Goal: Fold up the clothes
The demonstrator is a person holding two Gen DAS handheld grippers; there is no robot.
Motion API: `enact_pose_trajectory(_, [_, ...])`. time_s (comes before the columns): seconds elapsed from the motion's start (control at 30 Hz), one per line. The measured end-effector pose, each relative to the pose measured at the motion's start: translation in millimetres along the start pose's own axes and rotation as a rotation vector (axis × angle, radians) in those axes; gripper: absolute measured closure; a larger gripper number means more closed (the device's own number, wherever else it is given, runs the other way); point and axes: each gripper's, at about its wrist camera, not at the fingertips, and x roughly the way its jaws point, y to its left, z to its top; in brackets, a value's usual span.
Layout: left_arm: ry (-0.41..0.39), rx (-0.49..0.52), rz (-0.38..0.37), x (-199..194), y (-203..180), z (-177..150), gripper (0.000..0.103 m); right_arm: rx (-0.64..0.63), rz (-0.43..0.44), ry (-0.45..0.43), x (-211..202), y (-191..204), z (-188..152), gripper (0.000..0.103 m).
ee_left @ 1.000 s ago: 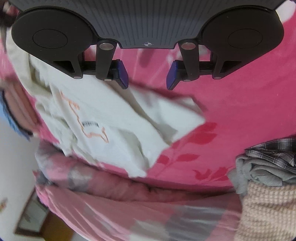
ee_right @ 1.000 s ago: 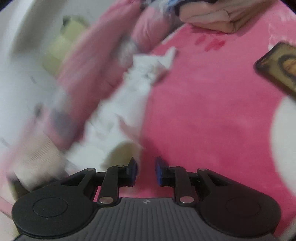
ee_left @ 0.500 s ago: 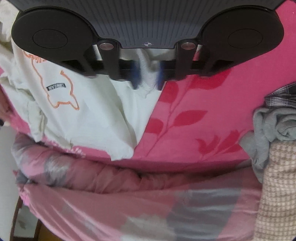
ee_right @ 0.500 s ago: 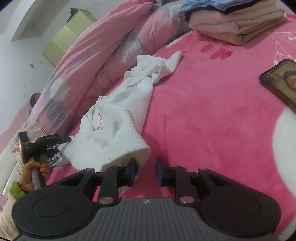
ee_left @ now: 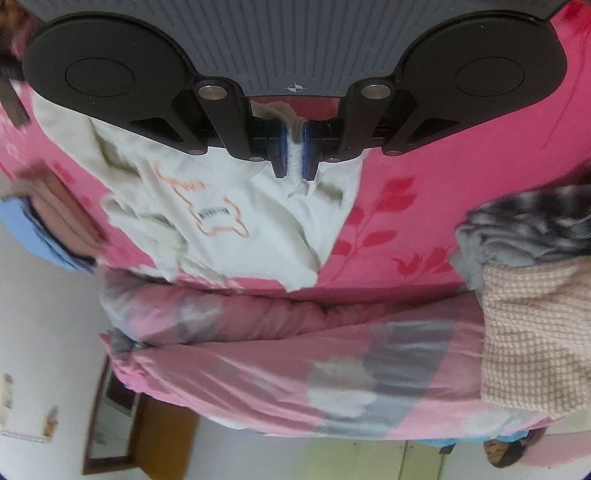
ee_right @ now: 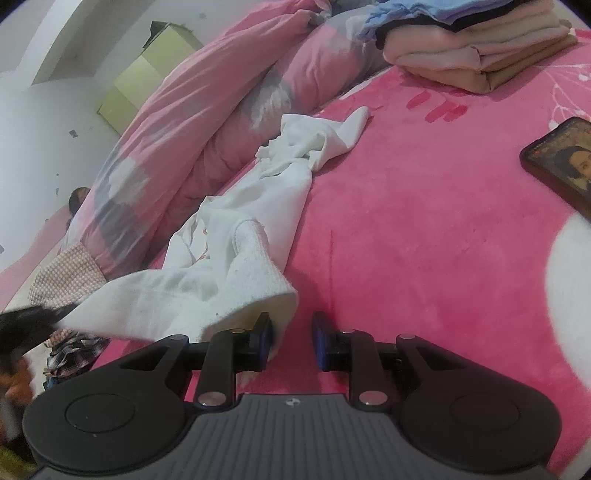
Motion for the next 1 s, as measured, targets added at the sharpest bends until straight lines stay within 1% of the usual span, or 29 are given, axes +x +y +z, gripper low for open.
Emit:
enact_pose_trajectory(0.07, [0.028,0.005,0.005,-11,0,-14,0.097,-0.003,0.002,0.003,-1,0,1,0.078])
enact_pose_trajectory(0.13, [0.076,0.013,0.003,-16,-1,-33,0.097,-0.001,-0.002,0.010,-4,-1,3,0.078])
enact_pose_trajectory(0.17, [0.103,0.017,0.002,-15,-1,-43,0.097,-0.003,-0.010,0.013,-7,0,6,0.075])
enact_pose_trajectory(0.2, [0.134,0.022,-0.002,-13,-1,-54,0.097,-0.010,-0.022,0.015,-11,2,9,0.068])
enact_pose_trajectory(0.27, [0.166,0.031,0.000,-11,0,-65,0.094,-0.041,-0.055,0.011,-21,8,16,0.059])
enact_pose_trajectory(0.3, [0.176,0.034,0.000,-10,1,-70,0.092,-0.081,-0.082,-0.002,-28,14,21,0.059])
enact_pose_trajectory(0.33, [0.155,0.030,-0.006,-13,2,-71,0.090,-0.121,-0.107,-0.017,-36,22,25,0.059])
enact_pose_trajectory(0.4, [0.101,0.003,-0.012,-21,10,-69,0.075,-0.201,-0.132,-0.052,-53,39,36,0.056])
enact_pose_trajectory(0.43, [0.075,-0.011,-0.014,-25,13,-67,0.073,-0.239,-0.136,-0.069,-60,50,41,0.055])
enact_pose_trajectory(0.47, [0.049,-0.024,-0.013,-28,17,-65,0.071,-0.278,-0.126,-0.084,-65,62,45,0.051])
enact_pose_trajectory(0.5, [0.024,-0.032,-0.015,-30,22,-63,0.070,-0.316,-0.104,-0.096,-66,76,49,0.043])
enact_pose_trajectory(0.57, [-0.007,-0.038,-0.019,-29,25,-61,0.068,-0.392,-0.059,-0.120,-68,103,58,0.035])
enact_pose_trajectory(0.6, [-0.010,-0.039,-0.027,-26,26,-60,0.066,-0.425,-0.027,-0.123,-64,117,61,0.035])
enact_pose_trajectory(0.63, [-0.002,-0.034,-0.048,-22,24,-60,0.065,-0.453,0.014,-0.116,-57,131,64,0.033])
enact_pose_trajectory(0.67, [0.006,-0.028,-0.068,-17,22,-60,0.063,-0.481,0.056,-0.098,-47,145,65,0.028])
enact_pose_trajectory(0.7, [0.016,-0.022,-0.088,-12,20,-60,0.059,-0.514,0.088,-0.061,-30,159,65,0.025])
enact_pose_trajectory(0.77, [0.046,-0.001,-0.116,1,14,-66,0.057,-0.595,0.124,0.032,10,184,62,0.025])
enact_pose_trajectory(0.83, [0.076,0.020,-0.144,15,7,-71,0.056,-0.654,0.106,0.144,62,199,58,0.025])
enact_pose_trajectory(0.9, [0.107,0.042,-0.169,29,1,-76,0.056,-0.673,0.069,0.246,113,207,55,0.025])
enact_pose_trajectory(0.97, [0.133,0.057,-0.160,39,-2,-84,0.056,-0.676,0.052,0.325,156,206,53,0.025])
enact_pose_trajectory(1.0, [0.138,0.052,-0.165,40,-1,-87,0.055,-0.674,0.042,0.377,177,204,53,0.032])
